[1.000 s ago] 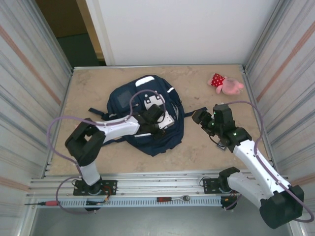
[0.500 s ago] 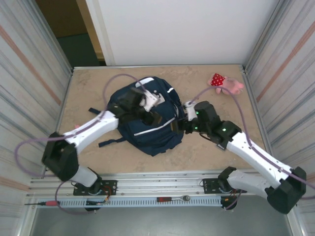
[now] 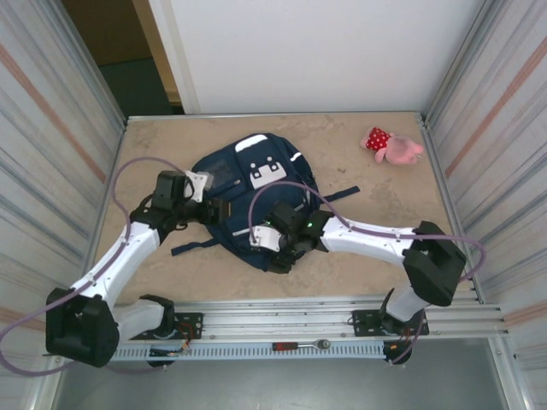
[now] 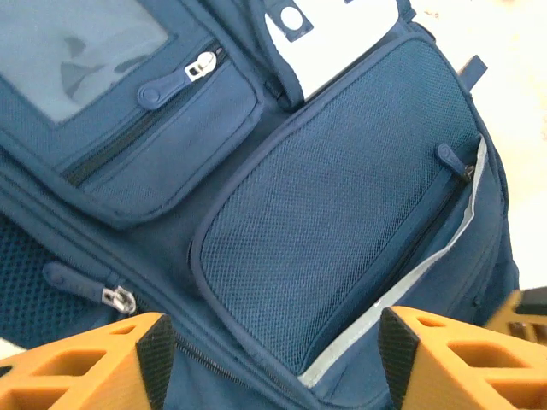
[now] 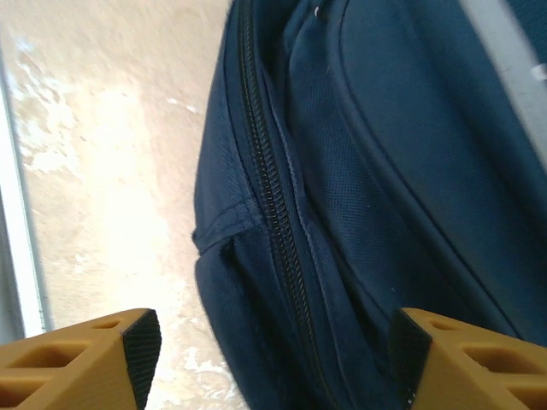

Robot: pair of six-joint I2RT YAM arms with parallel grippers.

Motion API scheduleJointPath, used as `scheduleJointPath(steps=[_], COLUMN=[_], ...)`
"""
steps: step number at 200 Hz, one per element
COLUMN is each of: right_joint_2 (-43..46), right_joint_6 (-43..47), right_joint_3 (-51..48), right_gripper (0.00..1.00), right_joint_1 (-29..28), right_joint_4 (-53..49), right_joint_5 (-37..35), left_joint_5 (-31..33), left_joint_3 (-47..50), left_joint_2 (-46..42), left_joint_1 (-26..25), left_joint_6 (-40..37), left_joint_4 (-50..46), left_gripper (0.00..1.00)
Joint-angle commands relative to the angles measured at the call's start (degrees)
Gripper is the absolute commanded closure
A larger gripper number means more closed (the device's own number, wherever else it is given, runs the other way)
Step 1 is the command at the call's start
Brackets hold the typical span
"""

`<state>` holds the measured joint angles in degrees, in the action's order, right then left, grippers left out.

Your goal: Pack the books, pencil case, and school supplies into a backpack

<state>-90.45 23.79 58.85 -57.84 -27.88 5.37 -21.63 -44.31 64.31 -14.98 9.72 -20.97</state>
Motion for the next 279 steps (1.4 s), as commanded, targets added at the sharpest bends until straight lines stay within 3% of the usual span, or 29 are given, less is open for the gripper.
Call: scheduleJointPath(steps=[1, 24, 58, 88, 118, 169, 250, 279], right_joint_2=[-3.1, -3.2, 3.8, 13.5, 17.2, 17.7, 17.8, 17.5], right_joint_6=[6.2, 9.0, 12.2, 21.5, 25.6, 25.3, 23.3, 22.7], right_joint_3=[-0.4, -3.3, -1.2, -3.5, -2.9, -2.1, -1.9, -1.8], right_gripper=[0.43, 0.72, 1.0, 1.0, 1.0, 1.0, 1.0, 1.0], right_joint_1=[0.1, 1.8, 4.6, 7.7, 11.6, 12.3, 12.3, 12.2], right_joint_4=[3.5, 7.2, 1.3, -2.5, -5.9, -7.4, -6.3, -6.2], right_joint_5=[-5.5, -9.4, -5.7, -2.2, 1.1, 1.6, 1.8, 1.3], left_joint_5=[-2.5, -3.3, -7.2, -11.1, -14.2, -16.8, -18.3, -22.0], left_joint_3=[1.4, 2.1, 1.3, 0.3, 1.2, 2.0, 4.0, 4.6], left_joint_2=[-1.3, -0.1, 2.1, 5.1, 8.4, 16.9, 23.5, 23.8], left_joint_1=[1.7, 3.4, 6.4, 8.6, 8.6, 8.6, 8.5, 7.7], left_joint_6=[2.5, 3.2, 3.4, 5.7, 7.6, 11.3, 10.2, 10.2], left_joint_4=[-0.1, 0.2, 0.1, 0.8, 3.8, 13.3, 18.3, 19.8], left_gripper=[0.34, 0.34, 0.32, 0.3, 0.31, 0.32, 0.32, 0.43])
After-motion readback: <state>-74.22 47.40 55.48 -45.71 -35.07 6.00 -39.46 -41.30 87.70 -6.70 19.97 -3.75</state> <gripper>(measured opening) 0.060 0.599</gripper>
